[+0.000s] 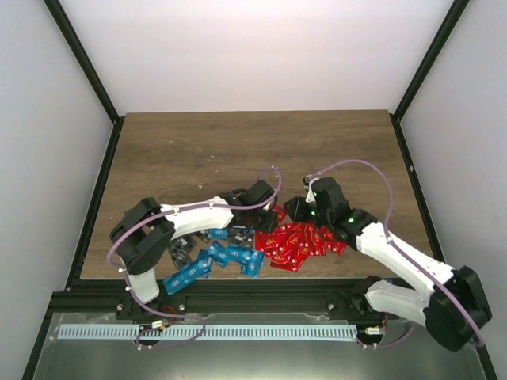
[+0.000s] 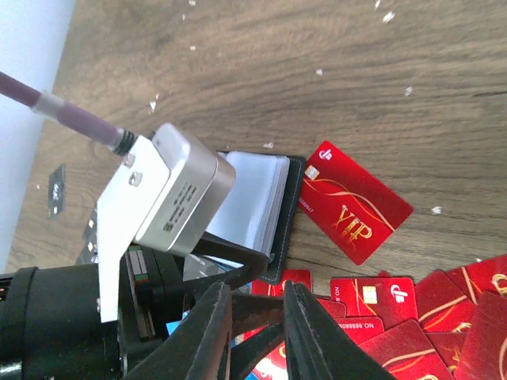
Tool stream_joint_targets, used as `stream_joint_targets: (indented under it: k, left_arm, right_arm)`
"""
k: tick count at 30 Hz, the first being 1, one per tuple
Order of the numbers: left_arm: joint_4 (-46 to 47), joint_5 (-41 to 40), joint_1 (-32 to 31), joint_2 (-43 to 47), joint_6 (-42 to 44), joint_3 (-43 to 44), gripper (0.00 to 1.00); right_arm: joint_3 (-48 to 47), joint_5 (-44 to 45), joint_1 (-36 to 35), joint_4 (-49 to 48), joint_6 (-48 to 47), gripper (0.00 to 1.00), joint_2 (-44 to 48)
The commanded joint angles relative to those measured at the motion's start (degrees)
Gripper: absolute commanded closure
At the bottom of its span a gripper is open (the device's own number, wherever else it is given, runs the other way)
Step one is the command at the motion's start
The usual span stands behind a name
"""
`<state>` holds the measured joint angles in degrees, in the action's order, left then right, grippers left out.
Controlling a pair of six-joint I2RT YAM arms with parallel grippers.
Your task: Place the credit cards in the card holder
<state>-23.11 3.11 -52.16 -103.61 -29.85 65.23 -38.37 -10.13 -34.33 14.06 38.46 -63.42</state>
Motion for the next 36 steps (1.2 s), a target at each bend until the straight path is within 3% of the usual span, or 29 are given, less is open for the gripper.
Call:
stream_joint_targets:
  k: [1, 7, 14, 19, 28, 32, 36]
  left_arm:
    - [6.92, 7.73, 0.05, 5.11, -0.36, -2.35, 0.46]
    - [8.03, 8.38, 0.10, 10.67, 2.42, -5.25, 0.33]
    - [14.09, 16.07, -0.40, 8.73, 3.76, -7.03, 0.34]
    - [13.19, 16.39, -2.03, 5.93, 6.14, -4.99, 0.34]
    - [9.98, 12.84, -5.30, 5.01, 13.29, -5.30, 0.35]
    - [12.42, 14.01, -5.27, 4.19, 12.73, -6.35, 0.43]
    - [14.49, 14.87, -5.26, 2.55, 11.17, -6.87, 0.51]
  right_arm:
    - [0.35, 4.86, 0.85, 6.60, 0.20, 0.78, 6.08]
    - [3.44, 5.86, 1.28, 11.35, 2.55, 0.64, 11.38]
    - [8.46, 6.74, 1.28, 18.92, 10.46, 0.39, 15.80]
    - [9.94, 3.92, 1.27, 20.80, 12.83, 0.25, 14.67]
    - [15.83, -7.18, 1.26, 11.37, 16.30, 0.22, 13.61]
    - [19.39, -11.63, 1.30, 3.76, 18.73, 0.22, 12.97]
    - [21.10, -10.17, 1.27, 2.00, 20.67, 0.24, 14.14]
